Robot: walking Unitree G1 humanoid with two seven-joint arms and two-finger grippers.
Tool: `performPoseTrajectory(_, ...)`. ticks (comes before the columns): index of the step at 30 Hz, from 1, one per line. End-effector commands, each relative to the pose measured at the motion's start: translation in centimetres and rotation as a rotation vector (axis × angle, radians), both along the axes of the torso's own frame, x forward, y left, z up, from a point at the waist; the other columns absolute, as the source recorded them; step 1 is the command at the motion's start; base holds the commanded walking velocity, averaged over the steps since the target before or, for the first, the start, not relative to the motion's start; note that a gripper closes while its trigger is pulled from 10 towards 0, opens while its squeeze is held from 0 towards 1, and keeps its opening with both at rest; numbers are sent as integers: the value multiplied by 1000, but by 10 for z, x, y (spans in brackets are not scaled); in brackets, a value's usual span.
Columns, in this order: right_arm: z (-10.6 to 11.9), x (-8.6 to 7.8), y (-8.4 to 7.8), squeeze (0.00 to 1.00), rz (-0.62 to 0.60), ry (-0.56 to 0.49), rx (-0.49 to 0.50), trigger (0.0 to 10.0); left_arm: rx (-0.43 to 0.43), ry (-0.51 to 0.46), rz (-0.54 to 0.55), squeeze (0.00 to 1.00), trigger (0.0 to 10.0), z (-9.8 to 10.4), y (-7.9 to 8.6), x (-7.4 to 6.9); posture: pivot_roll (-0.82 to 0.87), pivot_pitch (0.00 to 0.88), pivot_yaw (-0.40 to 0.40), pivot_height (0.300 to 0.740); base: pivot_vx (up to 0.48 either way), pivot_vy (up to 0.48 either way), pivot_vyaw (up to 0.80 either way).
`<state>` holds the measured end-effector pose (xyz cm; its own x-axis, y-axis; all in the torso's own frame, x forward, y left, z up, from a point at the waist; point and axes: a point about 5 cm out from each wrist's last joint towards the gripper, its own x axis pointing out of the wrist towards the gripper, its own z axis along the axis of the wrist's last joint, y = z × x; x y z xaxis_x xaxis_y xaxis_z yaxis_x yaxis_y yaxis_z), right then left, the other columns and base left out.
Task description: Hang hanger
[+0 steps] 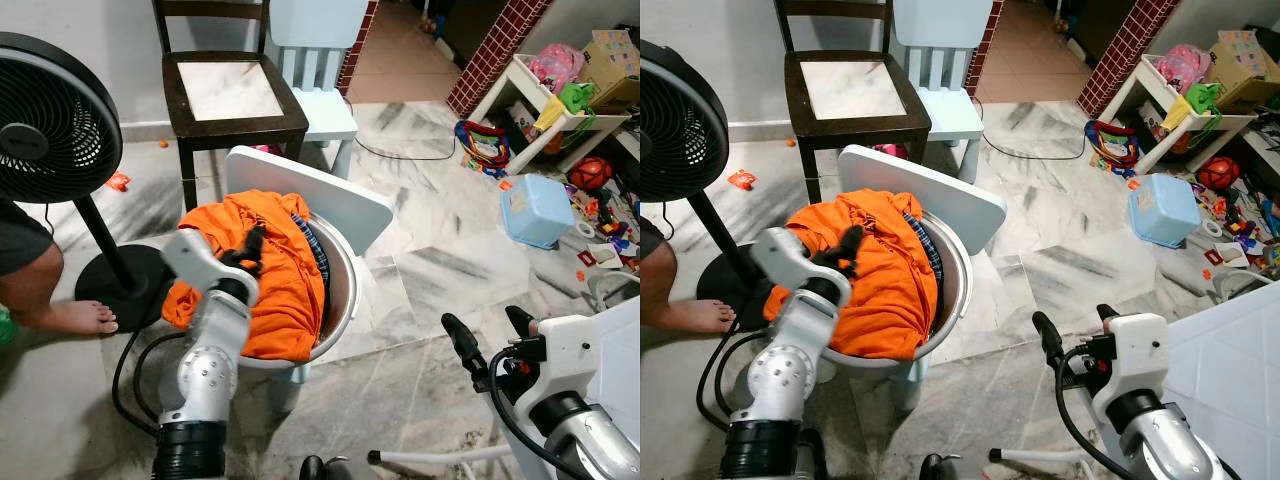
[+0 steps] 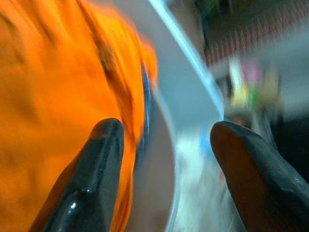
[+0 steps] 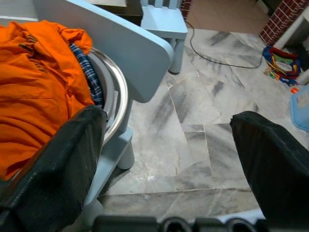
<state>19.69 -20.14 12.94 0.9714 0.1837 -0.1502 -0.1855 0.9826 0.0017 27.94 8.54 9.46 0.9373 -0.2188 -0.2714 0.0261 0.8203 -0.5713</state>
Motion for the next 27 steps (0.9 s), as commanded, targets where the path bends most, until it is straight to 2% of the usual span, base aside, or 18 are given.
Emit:
performPoseTrajectory(1, -4, -1, -2, 0, -11, 16, -11, 10000, -99, 104, -203, 0, 10000, -15, -72, -37, -199, 215, -213, 740, 0, 0, 0)
performPoseTrajectory(4, -5, 0, 0, 0, -7, 14, -11, 10000, -61, 49, -268, 0, 10000, -10, -78, -37, -196, 213, -211, 740, 0, 0, 0)
performPoseTrajectory(5, -5, 1, 0, 0, -6, 13, -11, 10000, -13, -16, -315, 0, 10000, -3, -81, -37, -191, 210, -208, 740, 0, 0, 0)
performPoseTrajectory(8, -5, 2, 1, 0, -6, 10, -10, 10000, 45, -83, -345, 0, 10000, 2, -82, -37, -187, 207, -206, 740, 0, 0, 0)
performPoseTrajectory(9, -6, 6, 2, 0, -6, 4, -8, 10000, 101, -144, -351, 0, 10000, 7, -79, -38, -172, 201, -200, 740, 0, 0, 0)
performPoseTrajectory(10, -6, 6, 2, 0, -6, 4, -8, 10000, 101, -144, -351, 0, 10000, 7, -79, -38, -172, 201, -200, 740, 0, 0, 0)
performPoseTrajectory(11, -7, 9, 3, 0, -6, -2, -3, 10000, 140, -205, -300, 0, 10000, 12, -66, -38, -162, 196, -195, 740, 0, 0, 0)
performPoseTrajectory(12, -7, 9, 3, 0, -6, -2, -3, 10000, 140, -205, -300, 0, 10000, 12, -66, -38, -162, 196, -195, 740, 0, 0, 0)
performPoseTrajectory(14, -8, 11, 4, 0, -6, -5, 0, 10000, 157, -241, -263, 0, 10000, 16, -54, -38, -156, 195, -193, 740, 0, 0, 0)
performPoseTrajectory(15, -10, 13, 5, 0, -3, -6, 2, 10000, 196, -286, -231, 0, 10000, 19, -42, -38, -140, 191, -188, 740, 0, 0, 0)
performPoseTrajectory(16, -10, 13, 5, 0, -3, -6, 3, 10000, 206, -297, -224, 0, 10000, 20, -39, -38, -140, 191, -188, 740, 0, 0, 0)
performPoseTrajectory(19, -14, 18, 8, 0, 0, -10, 12, 10000, 287, -371, -144, 0, 10000, 26, -14, -39, -110, 182, -180, 740, 0, 0, 0)
performPoseTrajectory(20, -14, 18, 8, 0, 0, -10, 12, 10000, 287, -371, -144, 0, 10000, 26, -14, -39, -110, 182, -180, 740, 0, 0, 0)
performPoseTrajectory(23, -17, 24, 12, 0, 2, -23, 26, 10000, 380, -423, -55, 0, 10000, 32, 11, -34, -78, 165, -164, 740, 0, 0, 0)
performPoseTrajectory(24, -18, 28, 14, 0, 2, -32, 32, 10000, 419, -402, 37, 0, 10000, 34, 29, -27, -65, 158, -158, 740, 0, 0, 0)
performPoseTrajectory(25, -19, 30, 15, 0, 1, -38, 36, 10000, 425, -390, 73, 0, 10000, 36, 37, -23, -54, 150, -152, 740, 0, 0, 0)
performPoseTrajectory(26, -19, 30, 15, 0, 1, -38, 36, 10000, 425, -390, 73, 0, 10000, 36, 37, -23, -54, 150, -152, 740, 0, 0, 0)
performPoseTrajectory(27, -20, 35, 17, 0, -1, -48, 43, 10000, 434, -399, 103, 0, 10000, 42, 48, -16, -41, 139, -143, 740, 0, 0, 0)
